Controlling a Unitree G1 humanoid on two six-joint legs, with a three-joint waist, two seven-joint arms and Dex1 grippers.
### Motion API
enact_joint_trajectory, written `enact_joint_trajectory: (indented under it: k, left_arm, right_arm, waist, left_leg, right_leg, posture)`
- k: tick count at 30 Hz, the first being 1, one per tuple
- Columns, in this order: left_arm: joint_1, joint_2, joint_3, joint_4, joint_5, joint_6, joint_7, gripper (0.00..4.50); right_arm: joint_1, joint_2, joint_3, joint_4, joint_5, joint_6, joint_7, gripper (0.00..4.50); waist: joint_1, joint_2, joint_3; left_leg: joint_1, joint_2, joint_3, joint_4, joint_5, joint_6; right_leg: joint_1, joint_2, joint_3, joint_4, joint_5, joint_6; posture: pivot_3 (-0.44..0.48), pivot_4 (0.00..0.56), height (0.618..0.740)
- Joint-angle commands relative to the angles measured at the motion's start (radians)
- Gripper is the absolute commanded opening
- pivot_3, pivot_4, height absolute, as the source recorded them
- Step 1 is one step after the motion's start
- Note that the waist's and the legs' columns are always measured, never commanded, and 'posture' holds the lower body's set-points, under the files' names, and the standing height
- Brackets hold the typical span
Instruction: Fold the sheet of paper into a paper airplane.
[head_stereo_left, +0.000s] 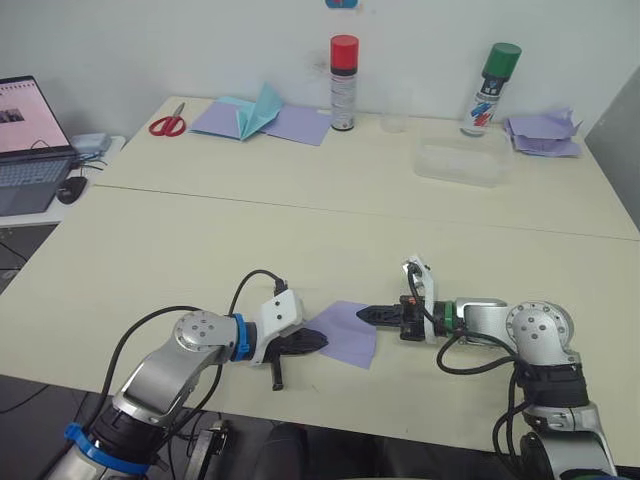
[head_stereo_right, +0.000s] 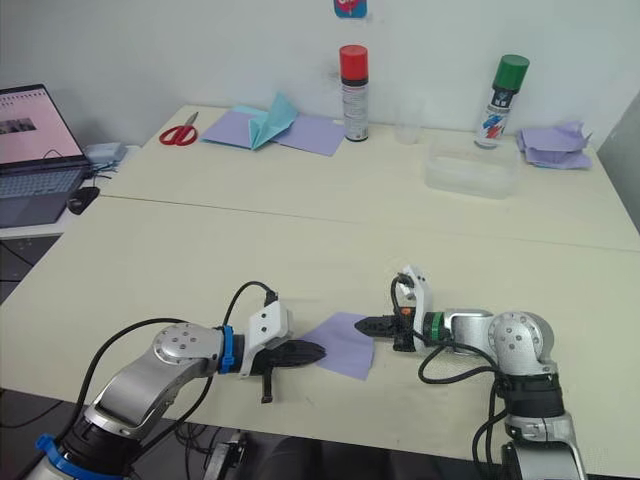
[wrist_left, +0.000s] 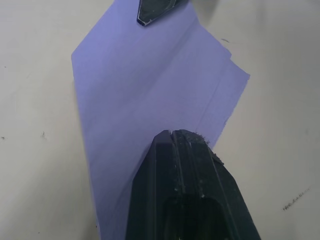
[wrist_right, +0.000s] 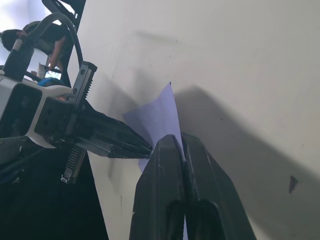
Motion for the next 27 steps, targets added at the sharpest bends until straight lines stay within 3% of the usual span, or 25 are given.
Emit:
enact_joint_trajectory:
  k: [1, 6, 11, 27]
  left_arm:
    - [0.023, 0.018, -0.039, 0.044, 0.041, 0.050, 0.008, 0.00]
    - [0.024, 0.018, -0.035, 0.045, 0.032, 0.063, 0.007, 0.00]
    - [0.021, 0.016, -0.031, 0.045, 0.029, 0.073, 0.010, 0.00]
    - [0.047, 0.021, 0.013, 0.037, 0.001, 0.120, 0.031, 0.00]
  right_arm:
    - [0.022, -0.056, 0.082, -0.113, -0.092, -0.172, 0.142, 0.04]
    - [0.076, -0.153, 0.244, -0.190, -0.290, -0.449, 0.325, 0.04]
    - [0.114, -0.189, 0.321, -0.161, -0.428, -0.636, 0.422, 0.04]
    - [0.134, -0.201, 0.401, -0.051, -0.675, -0.956, 0.590, 0.04]
  waist:
    - [0.000, 0.000, 0.000]
    - [0.001, 0.000, 0.000]
    - [0.001, 0.000, 0.000]
    - [0.003, 0.000, 0.000]
  left_leg:
    - [0.000, 0.000, 0.000, 0.000, 0.000, 0.000]
    - [0.000, 0.000, 0.000, 0.000, 0.000, 0.000]
    - [0.000, 0.001, -0.001, 0.000, 0.000, 0.000]
    - [0.002, 0.001, -0.001, 0.000, 0.000, 0.000]
  right_leg:
    - [0.000, 0.000, 0.000, 0.000, 0.000, 0.001]
    - [0.000, 0.000, 0.000, 0.000, -0.002, 0.004]
    - [0.001, 0.000, -0.001, 0.000, -0.002, 0.004]
    - [0.001, 0.000, -0.001, 0.000, -0.002, 0.004]
  posture:
    - [0.000, 0.150, 0.740]
    - [0.000, 0.150, 0.740]
    - [0.000, 0.150, 0.740]
    - [0.000, 0.150, 0.740]
